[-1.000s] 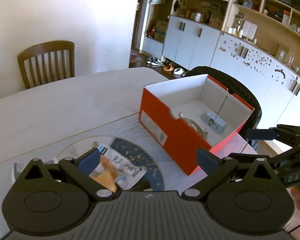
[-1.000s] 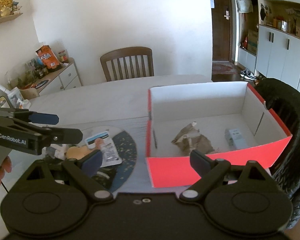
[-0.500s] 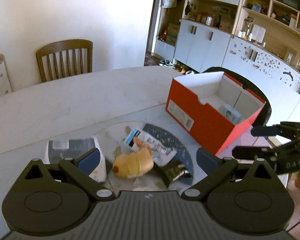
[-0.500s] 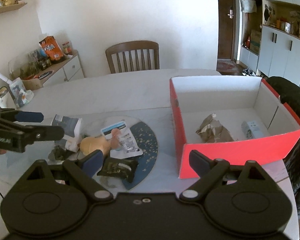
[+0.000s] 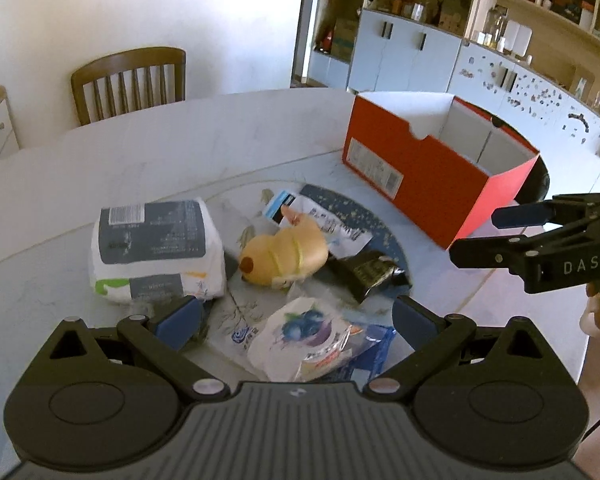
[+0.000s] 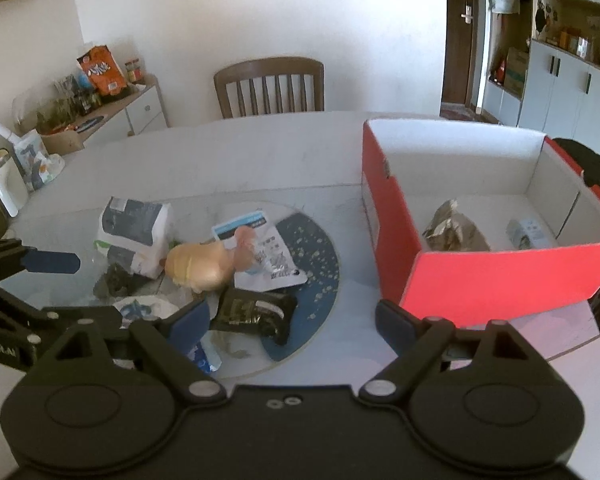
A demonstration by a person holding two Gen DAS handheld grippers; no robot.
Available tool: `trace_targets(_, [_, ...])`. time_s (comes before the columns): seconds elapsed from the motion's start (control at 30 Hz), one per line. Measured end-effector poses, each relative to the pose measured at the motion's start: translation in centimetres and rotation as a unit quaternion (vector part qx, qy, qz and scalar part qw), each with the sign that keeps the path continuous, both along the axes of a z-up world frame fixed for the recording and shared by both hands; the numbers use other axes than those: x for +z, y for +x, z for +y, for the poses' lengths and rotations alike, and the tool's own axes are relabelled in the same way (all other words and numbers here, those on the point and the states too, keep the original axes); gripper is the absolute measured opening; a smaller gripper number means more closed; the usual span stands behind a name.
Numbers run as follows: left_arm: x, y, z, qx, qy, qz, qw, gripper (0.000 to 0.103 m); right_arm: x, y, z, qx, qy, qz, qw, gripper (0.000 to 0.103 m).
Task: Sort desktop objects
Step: 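Withdraw both tools from the shoebox back over the table items, then grasp the blueberry-print bag with left tool while right tool grips the dark green packet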
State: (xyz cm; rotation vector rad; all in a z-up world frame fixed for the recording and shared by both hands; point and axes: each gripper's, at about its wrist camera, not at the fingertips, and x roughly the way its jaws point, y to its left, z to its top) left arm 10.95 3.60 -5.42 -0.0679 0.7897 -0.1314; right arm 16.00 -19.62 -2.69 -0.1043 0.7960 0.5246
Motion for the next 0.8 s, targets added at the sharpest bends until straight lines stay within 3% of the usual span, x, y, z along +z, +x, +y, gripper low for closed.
trace_targets(0.8, [-4.3, 1.0, -0.4, 0.003, 0.012, 0.007, 0.9999, 0.102, -5.2, 2.6, 5.3, -0.016, -0.028, 0.042, 0.999, 0.086])
